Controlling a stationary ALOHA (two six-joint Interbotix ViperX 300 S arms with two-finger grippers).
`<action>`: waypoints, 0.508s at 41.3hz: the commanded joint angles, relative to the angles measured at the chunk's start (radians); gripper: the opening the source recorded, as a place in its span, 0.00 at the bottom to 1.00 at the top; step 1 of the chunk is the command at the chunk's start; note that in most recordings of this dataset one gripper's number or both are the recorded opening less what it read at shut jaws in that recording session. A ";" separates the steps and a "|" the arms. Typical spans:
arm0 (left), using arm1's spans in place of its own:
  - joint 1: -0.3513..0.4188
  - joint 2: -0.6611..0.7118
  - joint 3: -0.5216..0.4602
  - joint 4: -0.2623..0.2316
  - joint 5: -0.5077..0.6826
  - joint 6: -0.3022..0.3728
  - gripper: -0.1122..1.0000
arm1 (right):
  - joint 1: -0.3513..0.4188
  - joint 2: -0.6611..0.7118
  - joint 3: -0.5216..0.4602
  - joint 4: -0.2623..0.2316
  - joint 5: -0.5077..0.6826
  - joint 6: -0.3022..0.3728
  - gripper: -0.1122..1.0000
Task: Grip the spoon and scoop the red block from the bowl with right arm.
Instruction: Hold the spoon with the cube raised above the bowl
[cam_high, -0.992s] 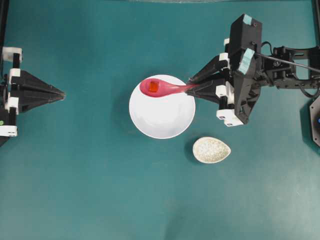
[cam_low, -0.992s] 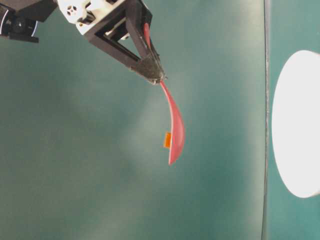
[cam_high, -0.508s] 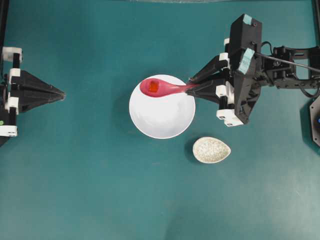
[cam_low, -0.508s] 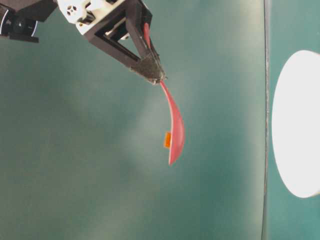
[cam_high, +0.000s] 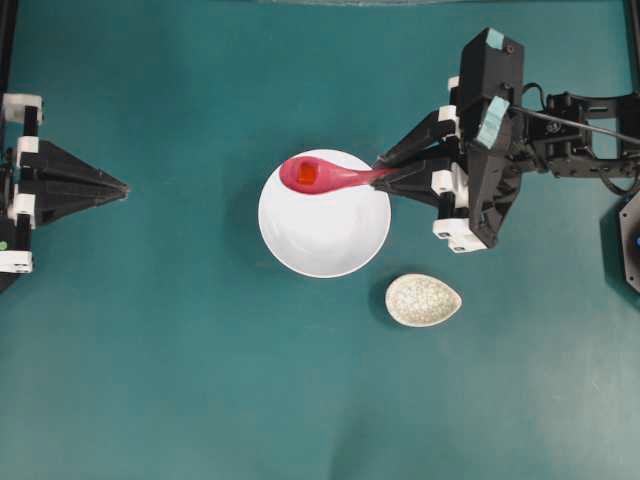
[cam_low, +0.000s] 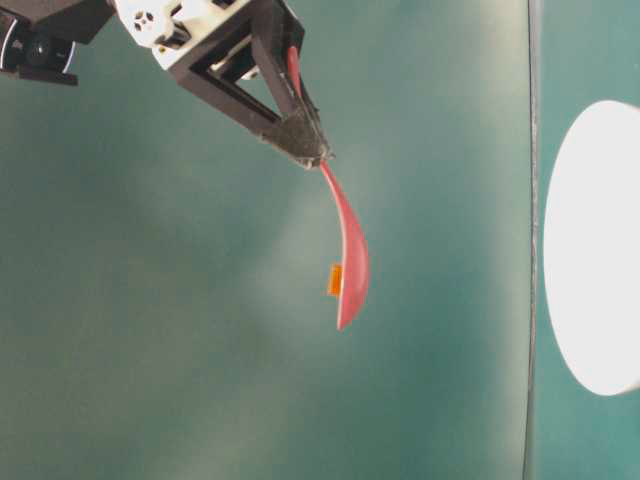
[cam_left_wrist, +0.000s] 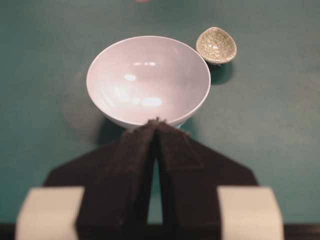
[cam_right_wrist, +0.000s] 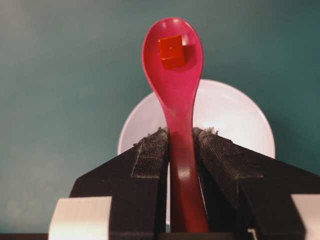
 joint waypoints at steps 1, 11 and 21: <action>0.003 0.006 -0.023 0.003 0.005 0.002 0.10 | -0.002 -0.018 -0.018 -0.002 -0.011 0.000 0.32; 0.003 0.003 -0.023 0.003 0.032 0.002 0.10 | -0.002 -0.018 -0.018 -0.002 -0.005 0.005 0.32; 0.003 0.003 -0.021 0.003 0.031 0.000 0.10 | -0.002 -0.018 -0.018 -0.002 -0.005 0.005 0.32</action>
